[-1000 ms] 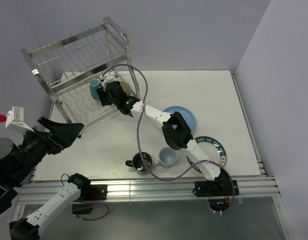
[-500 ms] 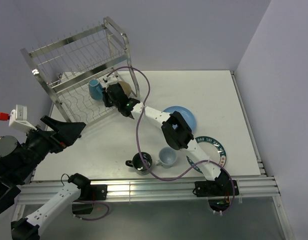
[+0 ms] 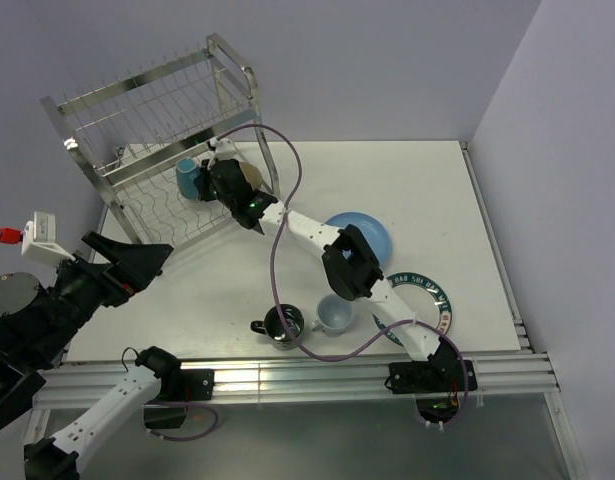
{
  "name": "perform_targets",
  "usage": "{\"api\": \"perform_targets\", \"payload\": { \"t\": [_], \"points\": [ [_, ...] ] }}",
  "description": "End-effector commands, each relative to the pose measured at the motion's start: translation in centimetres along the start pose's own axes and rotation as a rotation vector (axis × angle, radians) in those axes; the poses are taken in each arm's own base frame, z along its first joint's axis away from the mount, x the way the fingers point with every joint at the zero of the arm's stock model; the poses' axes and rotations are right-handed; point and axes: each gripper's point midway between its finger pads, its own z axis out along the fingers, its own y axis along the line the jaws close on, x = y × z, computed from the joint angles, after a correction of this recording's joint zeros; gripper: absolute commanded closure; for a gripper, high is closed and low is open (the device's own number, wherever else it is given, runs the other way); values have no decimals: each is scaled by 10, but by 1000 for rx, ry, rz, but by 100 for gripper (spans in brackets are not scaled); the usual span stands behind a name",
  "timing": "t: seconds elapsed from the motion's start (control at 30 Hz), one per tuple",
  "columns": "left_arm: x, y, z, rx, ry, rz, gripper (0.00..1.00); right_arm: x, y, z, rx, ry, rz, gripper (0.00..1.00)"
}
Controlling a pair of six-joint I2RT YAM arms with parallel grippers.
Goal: Load the mixed dishes into the dish rack
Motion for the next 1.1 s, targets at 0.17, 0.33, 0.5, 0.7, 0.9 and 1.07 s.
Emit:
{"api": "perform_targets", "payload": {
  "t": [0.17, 0.33, 0.5, 0.7, 0.9, 1.07],
  "points": [
    [-4, -4, -8, 36, -29, -48, 1, -9, 16, 14, -41, -68, 114, 100],
    [-2, -3, -8, 35, -28, -54, 1, -5, 24, 19, -98, -67, 155, 100],
    [2, -3, -4, 40, -13, -54, 1, 3, 33, 18, -158, -35, 180, 100],
    [5, -9, 3, 55, 12, -52, 1, -16, 45, 10, -216, -64, 134, 100],
    [20, -2, 28, -19, 113, -6, 1, -100, 76, -63, -237, -82, 109, 100],
    [47, 9, 56, -95, 255, 2, 2, -97, 52, -145, -149, -59, 80, 100]
  ]
}}
